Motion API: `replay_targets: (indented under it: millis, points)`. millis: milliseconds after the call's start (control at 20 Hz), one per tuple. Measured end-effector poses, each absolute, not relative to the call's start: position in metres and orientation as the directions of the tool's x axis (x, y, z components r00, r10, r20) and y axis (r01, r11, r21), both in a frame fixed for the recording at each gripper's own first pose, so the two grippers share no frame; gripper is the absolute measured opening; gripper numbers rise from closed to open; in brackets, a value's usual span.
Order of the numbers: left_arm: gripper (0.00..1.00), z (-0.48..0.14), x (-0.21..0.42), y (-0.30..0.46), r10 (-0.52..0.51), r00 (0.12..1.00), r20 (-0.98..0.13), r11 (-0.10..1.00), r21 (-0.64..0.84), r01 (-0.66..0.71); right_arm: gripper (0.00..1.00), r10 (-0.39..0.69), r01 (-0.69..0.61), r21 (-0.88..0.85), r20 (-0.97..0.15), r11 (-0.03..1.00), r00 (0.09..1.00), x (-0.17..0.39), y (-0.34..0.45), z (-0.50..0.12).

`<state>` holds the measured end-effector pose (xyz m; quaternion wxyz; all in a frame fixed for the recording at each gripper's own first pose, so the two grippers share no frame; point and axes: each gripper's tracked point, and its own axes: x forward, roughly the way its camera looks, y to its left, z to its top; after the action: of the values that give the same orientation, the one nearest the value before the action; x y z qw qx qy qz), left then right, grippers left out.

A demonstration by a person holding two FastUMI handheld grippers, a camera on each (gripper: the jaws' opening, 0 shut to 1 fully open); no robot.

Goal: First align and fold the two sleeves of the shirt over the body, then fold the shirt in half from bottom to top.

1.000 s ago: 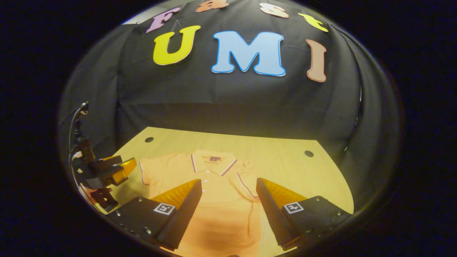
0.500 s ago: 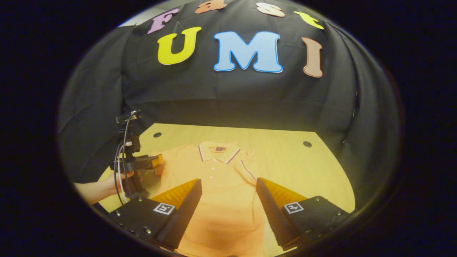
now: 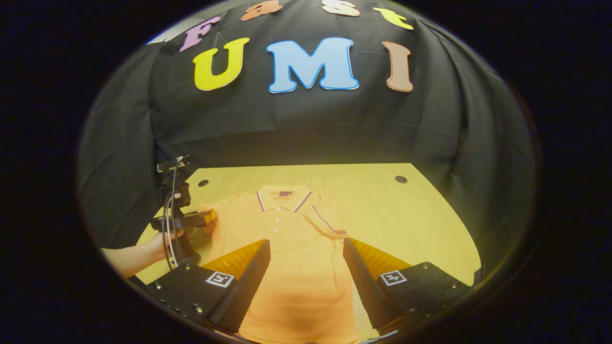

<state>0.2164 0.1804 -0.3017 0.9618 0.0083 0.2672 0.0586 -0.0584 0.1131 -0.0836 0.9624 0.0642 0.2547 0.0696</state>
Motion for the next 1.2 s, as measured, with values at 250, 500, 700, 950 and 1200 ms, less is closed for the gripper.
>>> replay_targets:
  millis: [250,500,700,950,1200]
  points:
    - [0.37,-0.302,0.221,0.169,0.107,0.84,-0.531,0.994,0.083,-0.074,0.95,0.162,-0.084,0.177,-0.492,0.981,0.855,-0.059,0.108,-0.091]
    - [0.07,-0.3,0.224,0.159,0.126,0.838,-0.531,0.989,0.135,-0.063,0.95,0.162,-0.081,0.182,-0.487,0.98,0.858,-0.06,0.103,-0.089]
    - [0.06,-0.264,0.226,0.133,0.087,0.88,-0.467,0.989,0.144,-0.021,0.95,0.148,-0.062,0.188,-0.486,0.98,0.861,-0.061,0.095,-0.092]
    - [0.06,-0.25,0.225,0.073,-0.018,0.887,-0.461,0.984,0.149,0.098,0.95,0.143,-0.047,0.201,-0.497,0.978,0.856,-0.065,0.094,-0.101]
    - [0.06,-0.269,0.224,0.033,-0.092,0.856,-0.508,0.968,0.156,0.196,0.95,0.116,-0.014,0.202,-0.505,0.979,0.855,-0.069,0.093,-0.107]
